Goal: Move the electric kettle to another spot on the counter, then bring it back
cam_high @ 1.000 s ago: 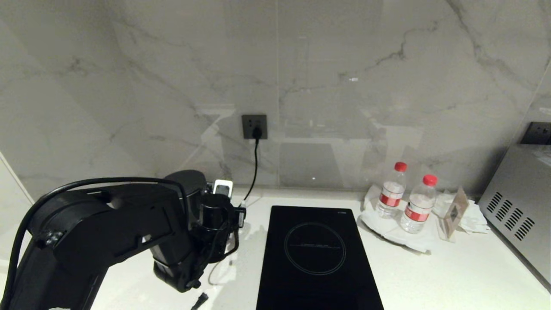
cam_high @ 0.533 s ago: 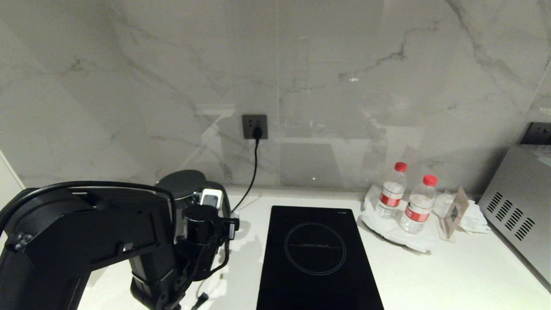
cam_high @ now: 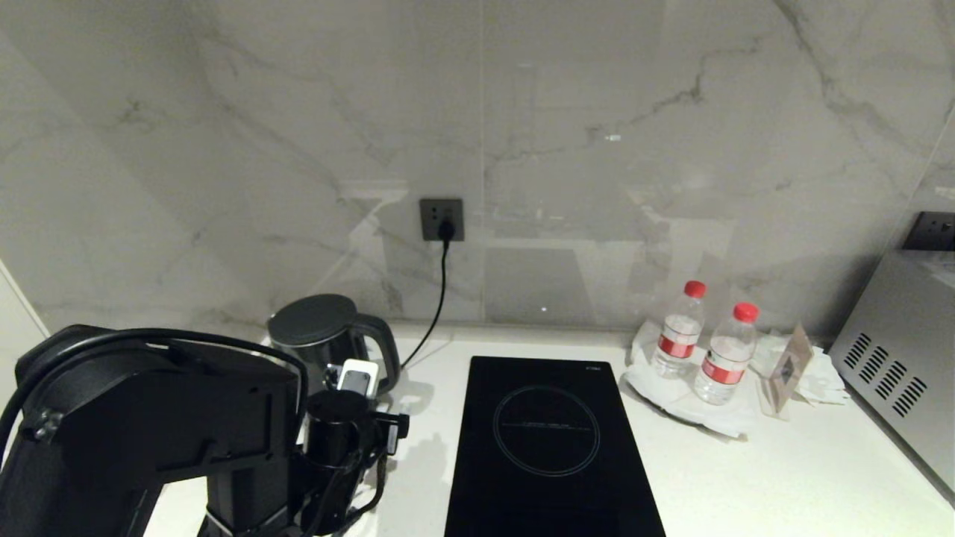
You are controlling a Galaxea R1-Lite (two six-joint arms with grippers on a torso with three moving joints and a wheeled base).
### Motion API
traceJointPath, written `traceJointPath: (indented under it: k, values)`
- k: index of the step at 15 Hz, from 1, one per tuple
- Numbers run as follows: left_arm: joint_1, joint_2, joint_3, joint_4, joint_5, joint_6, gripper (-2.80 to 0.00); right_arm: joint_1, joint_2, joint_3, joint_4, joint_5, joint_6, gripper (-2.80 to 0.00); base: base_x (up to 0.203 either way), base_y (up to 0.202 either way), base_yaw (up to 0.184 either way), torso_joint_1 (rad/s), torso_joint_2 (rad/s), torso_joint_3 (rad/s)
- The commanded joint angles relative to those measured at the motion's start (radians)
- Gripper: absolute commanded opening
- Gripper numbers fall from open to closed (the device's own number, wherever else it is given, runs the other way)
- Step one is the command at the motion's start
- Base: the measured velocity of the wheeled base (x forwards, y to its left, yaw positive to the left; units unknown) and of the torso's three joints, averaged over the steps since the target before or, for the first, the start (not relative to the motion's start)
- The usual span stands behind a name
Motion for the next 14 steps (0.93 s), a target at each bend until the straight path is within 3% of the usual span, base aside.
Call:
traceJointPath:
  k: [1,4,14]
  values:
    - [-0.011,-0.078,0.069,-0.009,0.005,-0.035,0.0,0.0,0.001,0.0,0.0,0.0,0.0,-2.8,0.0,0.0,0.0,0.0,0.0,0.0]
    - [-0.012,-0.092,0.156,-0.009,0.005,-0.098,0.0,0.0,0.0,0.0,0.0,0.0,0.0,-2.8,0.0,0.0,0.0,0.0,0.0,0.0]
    - [-0.014,-0.1,0.156,-0.009,0.01,-0.098,0.0,0.0,0.0,0.0,0.0,0.0,0.0,-2.8,0.0,0.0,0.0,0.0,0.0,0.0]
